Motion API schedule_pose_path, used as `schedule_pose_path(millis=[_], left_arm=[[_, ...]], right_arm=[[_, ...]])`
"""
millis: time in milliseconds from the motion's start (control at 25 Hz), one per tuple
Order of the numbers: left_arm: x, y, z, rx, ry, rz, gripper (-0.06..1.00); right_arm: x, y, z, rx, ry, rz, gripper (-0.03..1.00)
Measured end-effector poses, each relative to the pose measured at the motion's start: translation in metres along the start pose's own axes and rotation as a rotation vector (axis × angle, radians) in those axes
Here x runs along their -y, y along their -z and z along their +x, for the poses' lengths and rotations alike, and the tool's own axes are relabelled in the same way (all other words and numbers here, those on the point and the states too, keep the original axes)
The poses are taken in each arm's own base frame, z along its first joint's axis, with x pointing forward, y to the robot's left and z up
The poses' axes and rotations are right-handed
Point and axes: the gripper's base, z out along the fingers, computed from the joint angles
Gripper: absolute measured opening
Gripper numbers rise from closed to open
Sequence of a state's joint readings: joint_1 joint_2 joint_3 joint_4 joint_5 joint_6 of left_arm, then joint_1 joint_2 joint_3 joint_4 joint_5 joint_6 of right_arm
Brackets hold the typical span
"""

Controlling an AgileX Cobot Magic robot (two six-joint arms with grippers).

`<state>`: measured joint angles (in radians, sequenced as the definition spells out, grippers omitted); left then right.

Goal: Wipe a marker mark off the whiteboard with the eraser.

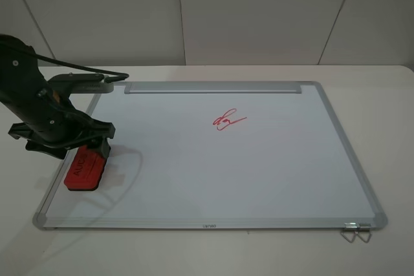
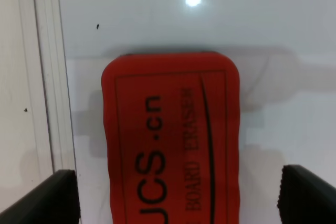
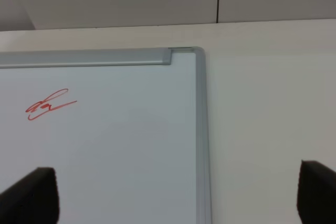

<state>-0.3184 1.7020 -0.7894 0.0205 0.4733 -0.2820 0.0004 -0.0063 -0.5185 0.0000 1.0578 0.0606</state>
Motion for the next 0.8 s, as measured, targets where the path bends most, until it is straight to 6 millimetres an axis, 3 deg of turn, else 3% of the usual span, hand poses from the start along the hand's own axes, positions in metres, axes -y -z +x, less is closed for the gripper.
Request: schedule_pose_path(millis=[240, 440, 600, 800], left_arm=[[0.005, 0.022, -0.023, -0.035, -0.052, -0.026, 0.76], [0.009, 0.064, -0.041, 0.079, -0.110, -0.002, 0.76], [0.006, 0.102, -0.038, 0.184, -0.126, 0.008, 0.76], [0.000, 0.160, -0.019, 0.303, -0.126, 0.025, 0.76]], right_arm=[[0.000, 0.000, 0.000, 0.000, 0.000, 0.000, 0.83], [0.000, 0.000, 0.000, 0.000, 0.000, 0.000, 0.83], [0.000, 0.000, 0.000, 0.000, 0.003, 0.005, 0.83], [0.000, 0.000, 0.000, 0.000, 0.000, 0.000, 0.83]])
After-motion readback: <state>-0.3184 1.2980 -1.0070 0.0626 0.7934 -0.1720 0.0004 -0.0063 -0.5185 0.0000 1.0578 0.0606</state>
